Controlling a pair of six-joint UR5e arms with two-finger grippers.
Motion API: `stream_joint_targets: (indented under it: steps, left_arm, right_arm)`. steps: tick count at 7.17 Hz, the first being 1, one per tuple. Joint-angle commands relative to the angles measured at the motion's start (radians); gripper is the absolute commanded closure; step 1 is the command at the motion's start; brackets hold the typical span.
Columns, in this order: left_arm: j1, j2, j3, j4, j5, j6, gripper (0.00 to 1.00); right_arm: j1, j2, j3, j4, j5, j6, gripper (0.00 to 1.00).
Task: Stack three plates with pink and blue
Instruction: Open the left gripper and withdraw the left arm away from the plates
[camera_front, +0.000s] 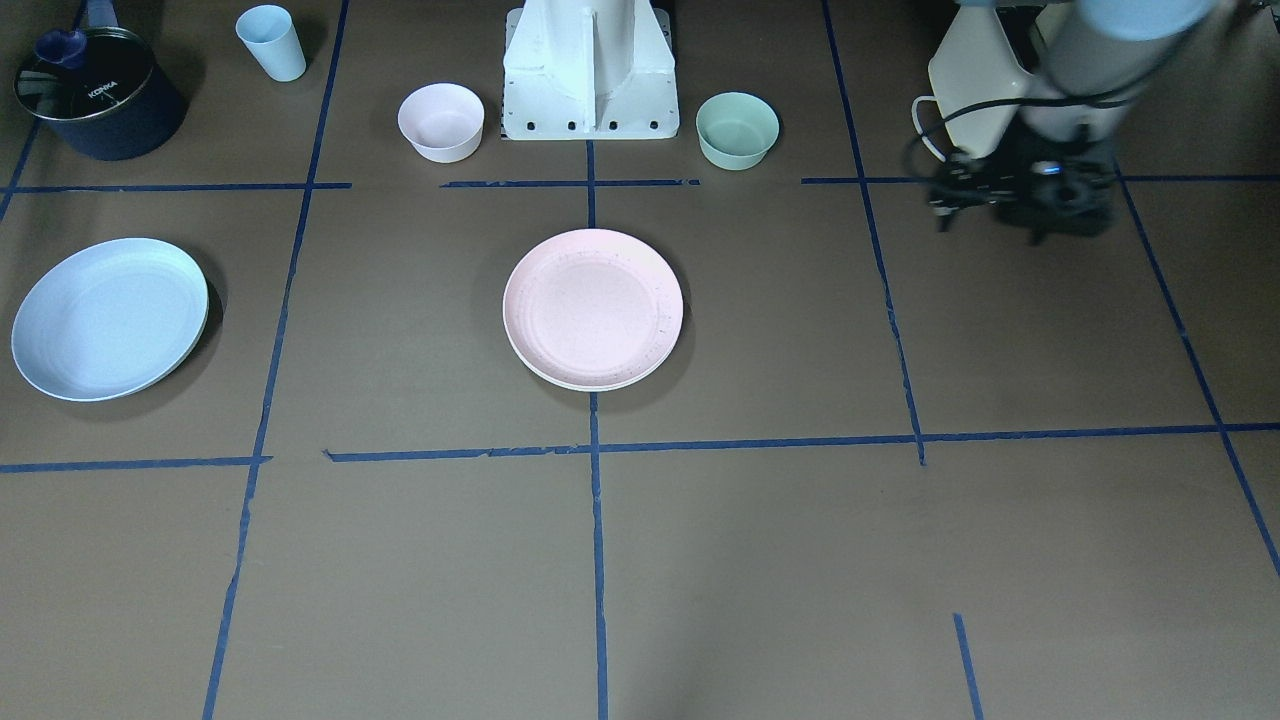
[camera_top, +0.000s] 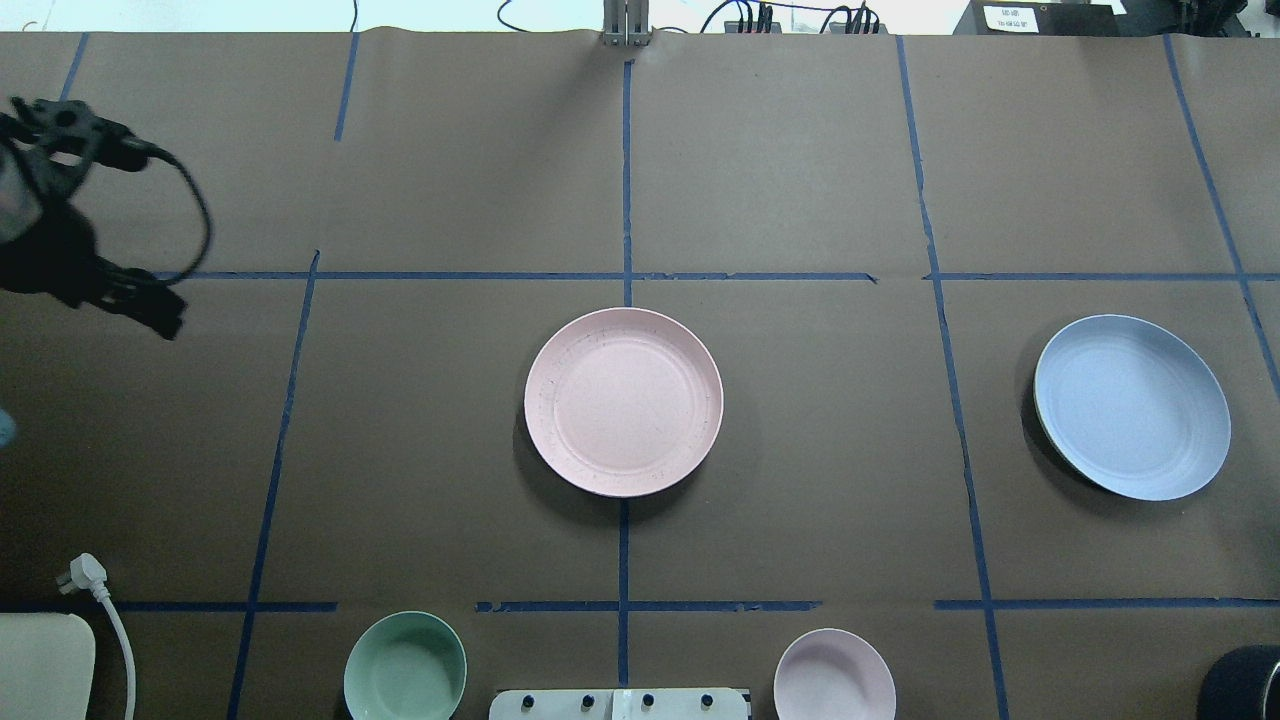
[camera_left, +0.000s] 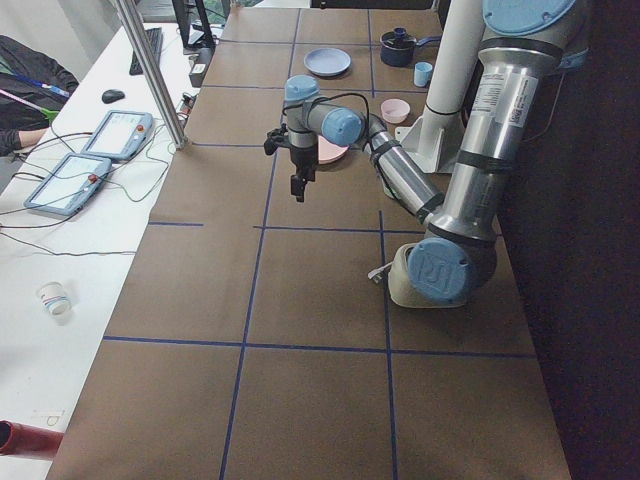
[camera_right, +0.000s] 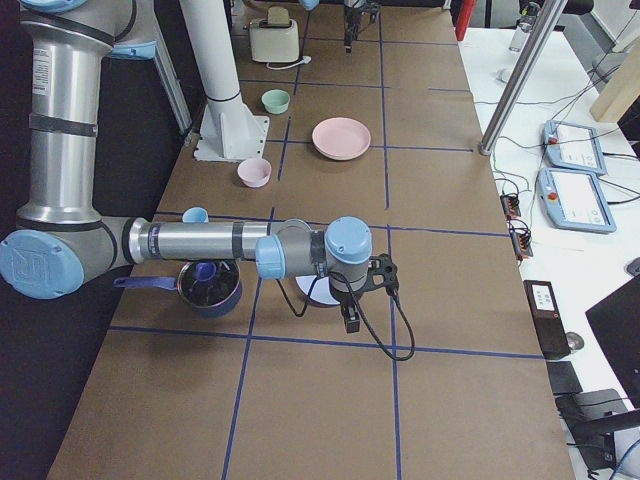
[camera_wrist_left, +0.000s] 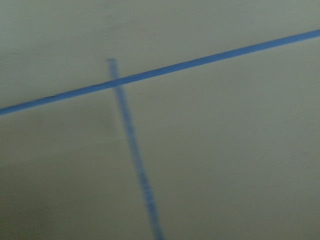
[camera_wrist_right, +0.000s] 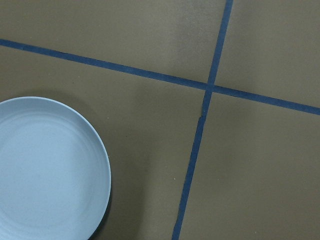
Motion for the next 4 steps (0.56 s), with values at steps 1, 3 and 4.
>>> stream_joint_targets:
  steps: [1,3,4]
  left_arm:
    - [-0.280,0.186,0.036,0.005,-0.111,0.344,0.00]
    - [-0.489,0.269,0.200,-0.010,-0.175,0.636,0.00]
    - [-0.578,0.287,0.303,-0.050,-0.215,0.711,0.00]
  right_arm:
    - [0.000,0.000,0.000,0.000,0.000,0.000,0.00]
    - [0.000,0.000,0.000,0.000,0.000,0.001,0.00]
    - [0.000,0.000,0.000,0.000,-0.001,0.001,0.00]
